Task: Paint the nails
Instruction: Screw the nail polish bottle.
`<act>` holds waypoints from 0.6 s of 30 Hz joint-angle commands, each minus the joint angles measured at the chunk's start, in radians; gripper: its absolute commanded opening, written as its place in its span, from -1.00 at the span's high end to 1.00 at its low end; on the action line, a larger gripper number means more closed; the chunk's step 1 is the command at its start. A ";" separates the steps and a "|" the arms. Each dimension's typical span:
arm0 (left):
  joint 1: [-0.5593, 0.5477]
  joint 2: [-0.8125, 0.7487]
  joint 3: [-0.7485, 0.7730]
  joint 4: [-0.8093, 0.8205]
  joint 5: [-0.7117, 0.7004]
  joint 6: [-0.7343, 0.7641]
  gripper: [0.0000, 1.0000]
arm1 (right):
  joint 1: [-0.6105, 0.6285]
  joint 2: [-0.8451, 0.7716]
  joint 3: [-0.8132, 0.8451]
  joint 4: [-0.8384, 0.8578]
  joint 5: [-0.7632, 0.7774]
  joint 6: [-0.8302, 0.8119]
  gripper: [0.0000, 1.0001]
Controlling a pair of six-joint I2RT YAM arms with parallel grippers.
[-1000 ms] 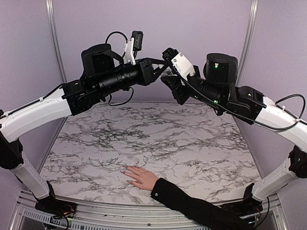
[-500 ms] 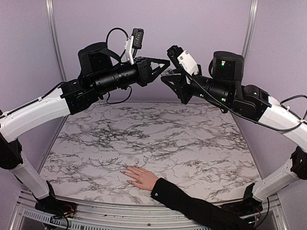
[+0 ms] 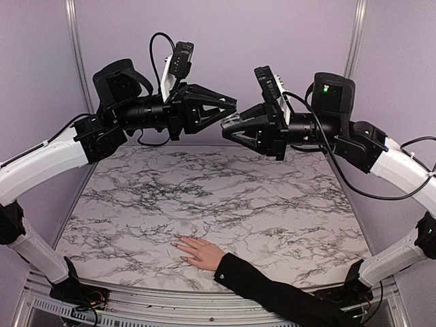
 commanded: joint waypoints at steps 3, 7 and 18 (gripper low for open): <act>0.018 -0.046 -0.042 -0.083 -0.123 -0.055 0.37 | 0.017 -0.025 0.086 0.095 0.062 -0.094 1.00; 0.017 -0.076 -0.025 -0.084 -0.332 -0.077 0.26 | 0.019 -0.011 0.098 0.050 0.308 -0.128 1.00; -0.006 -0.057 -0.002 -0.028 -0.538 -0.156 0.15 | 0.099 0.043 0.084 0.021 0.761 -0.239 1.00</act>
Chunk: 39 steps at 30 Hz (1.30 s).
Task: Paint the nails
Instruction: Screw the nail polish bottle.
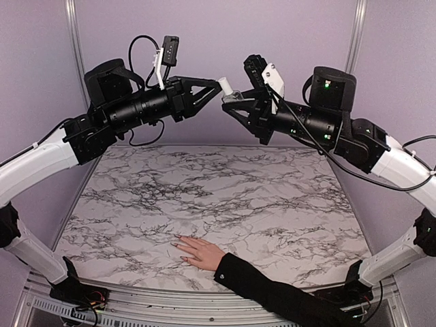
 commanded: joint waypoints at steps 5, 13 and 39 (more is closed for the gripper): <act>-0.019 0.043 0.038 0.085 -0.055 -0.079 0.10 | 0.030 0.039 0.033 0.008 0.227 -0.050 1.00; -0.001 -0.021 -0.088 0.260 -0.148 -0.170 0.06 | 0.032 0.024 -0.002 0.050 0.351 -0.023 1.00; -0.039 0.152 0.045 0.234 -0.127 -0.224 0.44 | 0.047 0.064 0.025 0.015 0.382 -0.036 1.00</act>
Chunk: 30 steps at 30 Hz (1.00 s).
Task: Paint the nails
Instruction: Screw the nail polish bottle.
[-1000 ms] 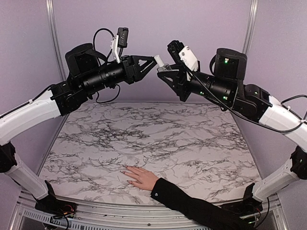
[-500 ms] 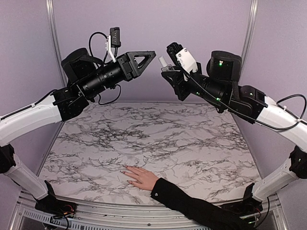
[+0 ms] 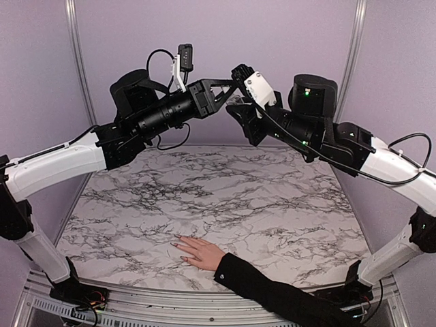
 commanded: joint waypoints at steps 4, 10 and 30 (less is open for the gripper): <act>-0.007 -0.003 0.026 -0.004 0.009 0.016 0.85 | 0.010 -0.004 0.031 0.005 -0.021 -0.003 1.00; -0.004 0.002 0.007 -0.005 0.186 0.022 1.00 | -0.055 -0.041 0.029 0.031 -0.344 0.088 1.00; 0.026 -0.032 -0.035 -0.019 0.235 -0.001 0.41 | -0.109 -0.036 0.078 -0.015 -0.436 0.136 1.00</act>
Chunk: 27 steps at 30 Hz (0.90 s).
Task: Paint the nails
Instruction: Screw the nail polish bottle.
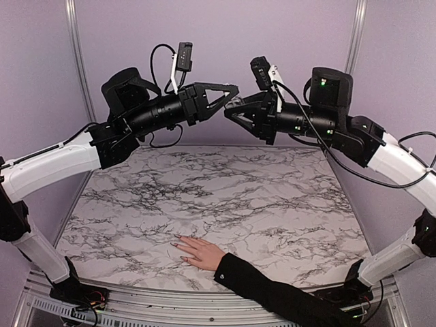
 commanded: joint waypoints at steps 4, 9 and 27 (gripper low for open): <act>-0.005 -0.002 -0.010 -0.056 -0.166 -0.020 0.41 | 0.072 0.033 0.066 -0.005 0.358 -0.133 1.00; -0.006 0.004 -0.005 -0.070 -0.222 -0.021 0.71 | 0.103 0.054 0.065 -0.032 0.506 -0.194 1.00; 0.016 -0.006 -0.045 -0.089 0.256 0.071 0.84 | -0.014 -0.011 0.015 0.150 -0.508 0.041 1.00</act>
